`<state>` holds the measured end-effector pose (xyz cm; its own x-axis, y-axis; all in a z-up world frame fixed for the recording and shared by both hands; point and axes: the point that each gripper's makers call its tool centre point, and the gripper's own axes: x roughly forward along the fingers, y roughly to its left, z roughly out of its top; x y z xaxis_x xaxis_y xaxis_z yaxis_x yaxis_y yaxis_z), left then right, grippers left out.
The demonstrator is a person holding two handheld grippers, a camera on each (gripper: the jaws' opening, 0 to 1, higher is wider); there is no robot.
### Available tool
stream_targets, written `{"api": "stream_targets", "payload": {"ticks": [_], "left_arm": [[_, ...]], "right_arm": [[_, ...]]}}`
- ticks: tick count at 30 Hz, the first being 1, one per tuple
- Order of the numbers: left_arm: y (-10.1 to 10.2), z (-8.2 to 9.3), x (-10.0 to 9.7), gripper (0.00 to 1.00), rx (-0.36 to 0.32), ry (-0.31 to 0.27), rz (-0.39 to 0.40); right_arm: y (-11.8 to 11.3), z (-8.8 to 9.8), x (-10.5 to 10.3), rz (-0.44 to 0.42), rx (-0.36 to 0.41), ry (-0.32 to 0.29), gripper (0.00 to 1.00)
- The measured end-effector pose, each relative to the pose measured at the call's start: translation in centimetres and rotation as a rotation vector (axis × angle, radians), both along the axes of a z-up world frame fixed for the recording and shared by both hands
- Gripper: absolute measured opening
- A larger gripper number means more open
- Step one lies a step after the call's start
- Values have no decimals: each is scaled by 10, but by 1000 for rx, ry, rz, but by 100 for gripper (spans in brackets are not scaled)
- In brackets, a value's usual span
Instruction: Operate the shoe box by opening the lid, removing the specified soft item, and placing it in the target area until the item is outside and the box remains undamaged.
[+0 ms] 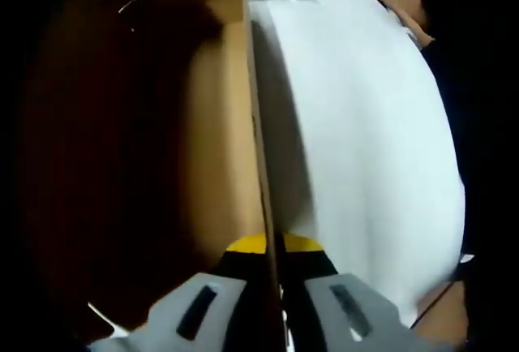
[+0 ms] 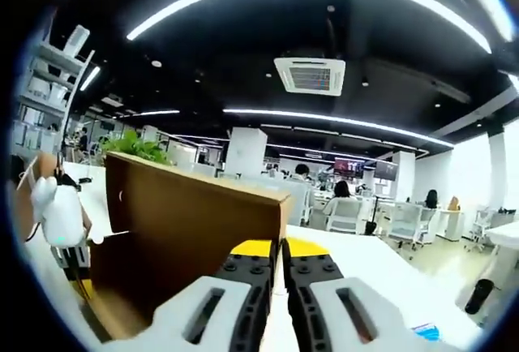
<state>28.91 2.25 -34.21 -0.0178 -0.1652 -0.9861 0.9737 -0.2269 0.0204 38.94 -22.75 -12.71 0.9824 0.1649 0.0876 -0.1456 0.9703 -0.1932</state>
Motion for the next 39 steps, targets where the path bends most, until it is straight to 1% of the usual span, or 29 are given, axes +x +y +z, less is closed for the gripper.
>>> {"api": "stream_targets", "payload": {"ticks": [2,5,12,18,21,26,39], "left_arm": [[0,0,2,3,3,6,23],[1,0,2,3,2,-2,11],[1,-1,1,3,9,-4,15],[1,-1,2,3,11,-9,7],[1,-1,2,3,14,-13,8],[1,-1,3,3,17,-18,5],[0,-1,2,3,43,-41,-4]], "right_arm": [[-1,0,-2,0,13,-15,2],[-3,-3,-5,-7,27,-14,2],[1,-5,-16,-30,-7,-27,2],[1,-7,-23,-45,10,-39,1],[2,-7,-24,-54,-1,-40,2],[1,-9,-27,-59,11,-41,1],[3,-15,-39,-74,-4,-49,1]]}}
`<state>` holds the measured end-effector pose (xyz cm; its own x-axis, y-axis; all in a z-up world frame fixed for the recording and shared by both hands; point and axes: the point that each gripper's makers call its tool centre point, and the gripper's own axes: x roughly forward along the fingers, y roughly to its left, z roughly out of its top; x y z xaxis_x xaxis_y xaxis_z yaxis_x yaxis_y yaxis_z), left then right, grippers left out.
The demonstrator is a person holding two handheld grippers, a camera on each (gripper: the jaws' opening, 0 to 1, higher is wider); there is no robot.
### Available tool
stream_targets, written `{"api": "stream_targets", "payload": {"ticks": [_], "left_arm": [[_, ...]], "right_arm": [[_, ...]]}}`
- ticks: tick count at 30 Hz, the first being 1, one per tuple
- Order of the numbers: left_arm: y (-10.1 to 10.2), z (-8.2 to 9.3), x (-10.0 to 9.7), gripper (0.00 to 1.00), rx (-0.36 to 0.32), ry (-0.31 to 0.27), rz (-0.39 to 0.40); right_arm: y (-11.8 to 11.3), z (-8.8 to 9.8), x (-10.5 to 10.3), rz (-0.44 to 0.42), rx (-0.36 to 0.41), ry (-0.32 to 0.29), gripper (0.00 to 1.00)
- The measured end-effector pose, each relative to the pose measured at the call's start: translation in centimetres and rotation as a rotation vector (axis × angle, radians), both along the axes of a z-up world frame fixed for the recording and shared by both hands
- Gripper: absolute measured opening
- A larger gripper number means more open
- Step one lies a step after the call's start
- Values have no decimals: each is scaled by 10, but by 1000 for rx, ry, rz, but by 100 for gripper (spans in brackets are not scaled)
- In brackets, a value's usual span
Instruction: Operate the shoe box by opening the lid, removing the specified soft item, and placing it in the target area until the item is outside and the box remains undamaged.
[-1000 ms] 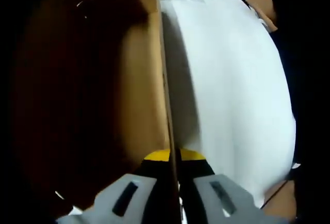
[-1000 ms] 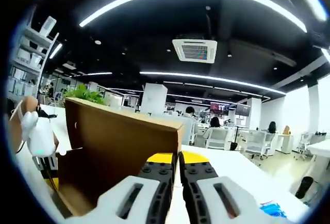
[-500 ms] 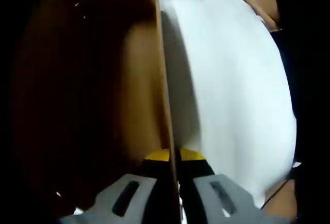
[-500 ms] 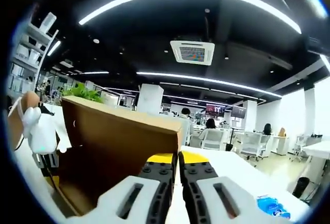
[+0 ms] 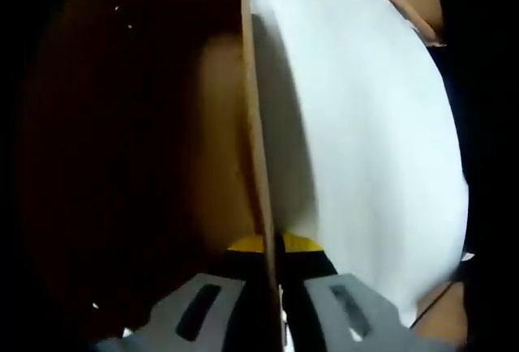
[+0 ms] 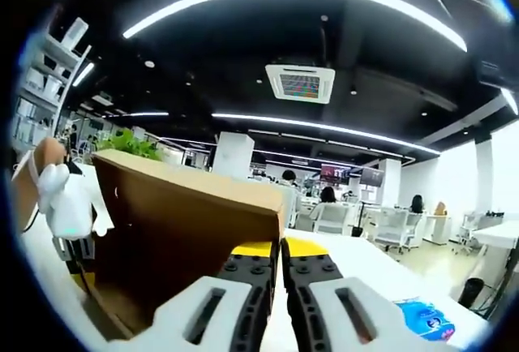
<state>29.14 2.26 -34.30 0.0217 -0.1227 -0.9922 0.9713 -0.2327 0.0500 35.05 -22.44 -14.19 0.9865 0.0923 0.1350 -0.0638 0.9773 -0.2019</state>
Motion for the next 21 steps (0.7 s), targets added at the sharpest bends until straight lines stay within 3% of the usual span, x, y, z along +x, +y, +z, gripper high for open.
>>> {"api": "stream_targets", "payload": {"ticks": [21], "left_arm": [[1,1,1,2,17,-8,5]], "right_arm": [[-1,-6,-5,-8,33,-27,1]]}}
